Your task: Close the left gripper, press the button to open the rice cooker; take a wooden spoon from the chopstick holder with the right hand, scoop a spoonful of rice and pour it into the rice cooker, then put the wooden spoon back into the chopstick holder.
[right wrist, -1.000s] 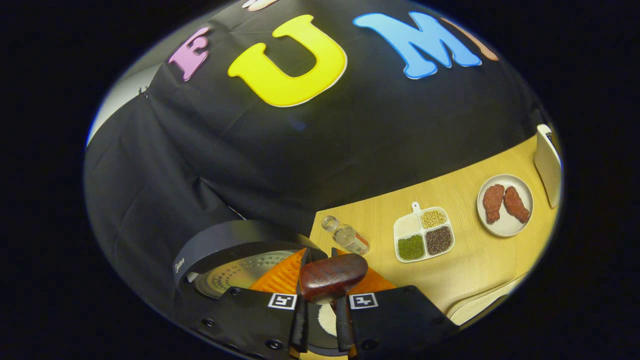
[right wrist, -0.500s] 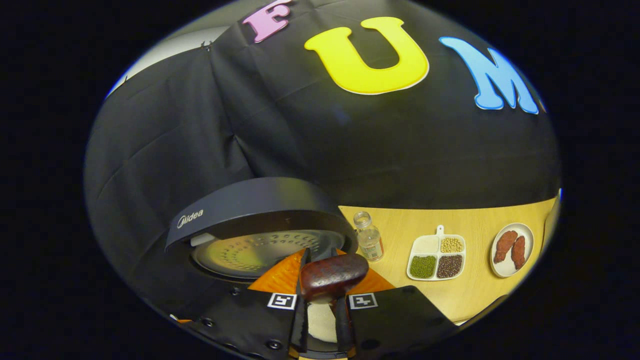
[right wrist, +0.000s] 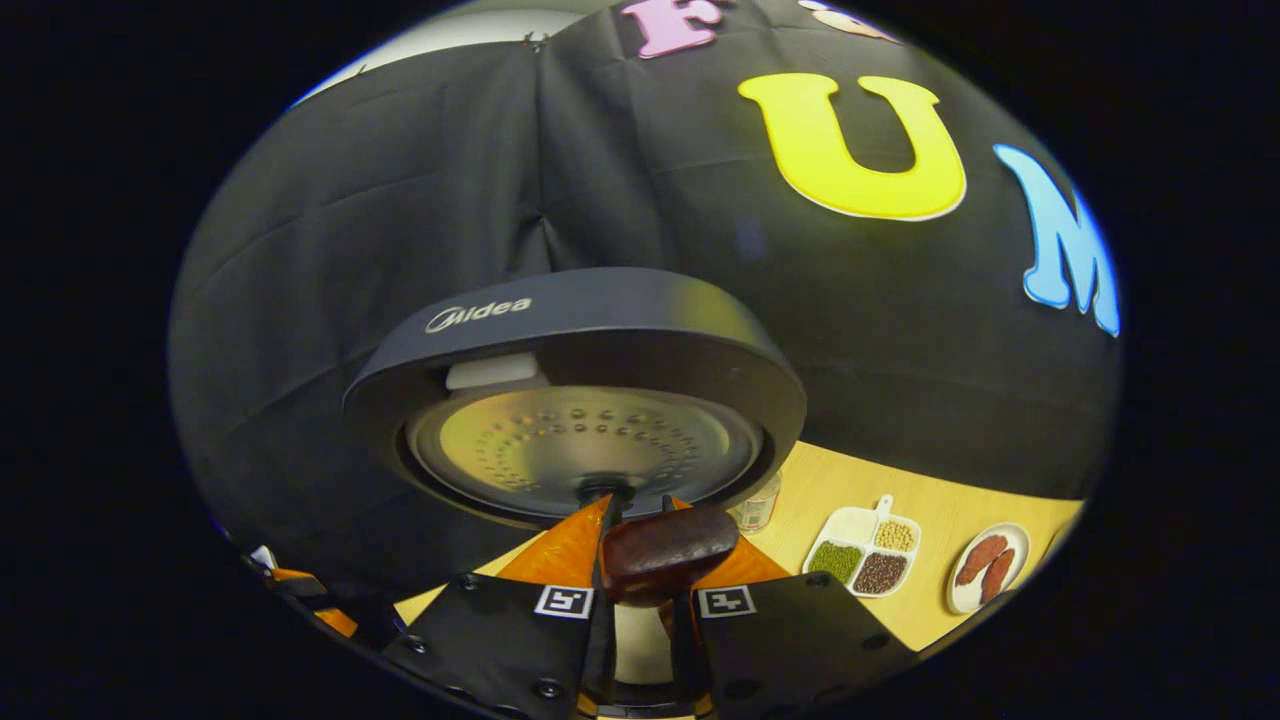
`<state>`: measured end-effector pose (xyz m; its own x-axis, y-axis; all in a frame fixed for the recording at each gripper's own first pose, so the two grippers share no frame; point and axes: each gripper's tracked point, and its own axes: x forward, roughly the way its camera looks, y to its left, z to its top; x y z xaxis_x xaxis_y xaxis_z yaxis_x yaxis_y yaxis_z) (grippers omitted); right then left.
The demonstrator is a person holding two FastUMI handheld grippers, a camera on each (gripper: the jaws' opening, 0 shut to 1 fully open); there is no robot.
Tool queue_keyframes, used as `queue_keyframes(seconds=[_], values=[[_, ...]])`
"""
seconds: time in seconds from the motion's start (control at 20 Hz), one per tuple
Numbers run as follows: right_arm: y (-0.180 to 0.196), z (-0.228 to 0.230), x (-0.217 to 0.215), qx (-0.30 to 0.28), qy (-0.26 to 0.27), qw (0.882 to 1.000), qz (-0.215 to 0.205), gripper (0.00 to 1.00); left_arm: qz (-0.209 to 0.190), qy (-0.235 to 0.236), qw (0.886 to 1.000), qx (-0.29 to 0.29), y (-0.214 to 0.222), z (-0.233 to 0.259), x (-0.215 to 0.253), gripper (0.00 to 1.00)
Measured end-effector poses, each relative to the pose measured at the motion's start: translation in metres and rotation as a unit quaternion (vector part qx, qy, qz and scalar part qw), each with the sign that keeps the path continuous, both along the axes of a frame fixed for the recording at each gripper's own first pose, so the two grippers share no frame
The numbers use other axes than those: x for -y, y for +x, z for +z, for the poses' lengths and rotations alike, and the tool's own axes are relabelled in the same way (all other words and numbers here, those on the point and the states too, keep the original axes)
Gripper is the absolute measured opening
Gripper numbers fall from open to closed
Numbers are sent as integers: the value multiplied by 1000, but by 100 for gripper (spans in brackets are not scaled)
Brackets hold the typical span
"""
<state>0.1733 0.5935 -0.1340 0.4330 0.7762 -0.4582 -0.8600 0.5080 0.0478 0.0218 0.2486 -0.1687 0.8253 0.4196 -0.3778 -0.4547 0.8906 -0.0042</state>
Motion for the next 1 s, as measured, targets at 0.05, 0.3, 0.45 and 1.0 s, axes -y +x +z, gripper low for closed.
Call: queue_keyframes(seconds=[0.05, 0.3, 0.45, 1.0], values=[[-4, -4, 1, 19, -12, 1000, 16, 24, -1, -2, 1000, 0, 0, 0, 0, 92], [-42, -23, 5, 115, -71, 983, 121, 24, 5, -19, 1000, 4, -6, -5, -1, 92], [-47, -43, 12, 153, -116, 970, 149, 24, 7, -15, 1000, 4, -7, -5, 0, 92], [-47, -16, 19, 133, -60, 985, 89, 24, -12, -6, 1000, 4, -10, -1, 21, 89]])
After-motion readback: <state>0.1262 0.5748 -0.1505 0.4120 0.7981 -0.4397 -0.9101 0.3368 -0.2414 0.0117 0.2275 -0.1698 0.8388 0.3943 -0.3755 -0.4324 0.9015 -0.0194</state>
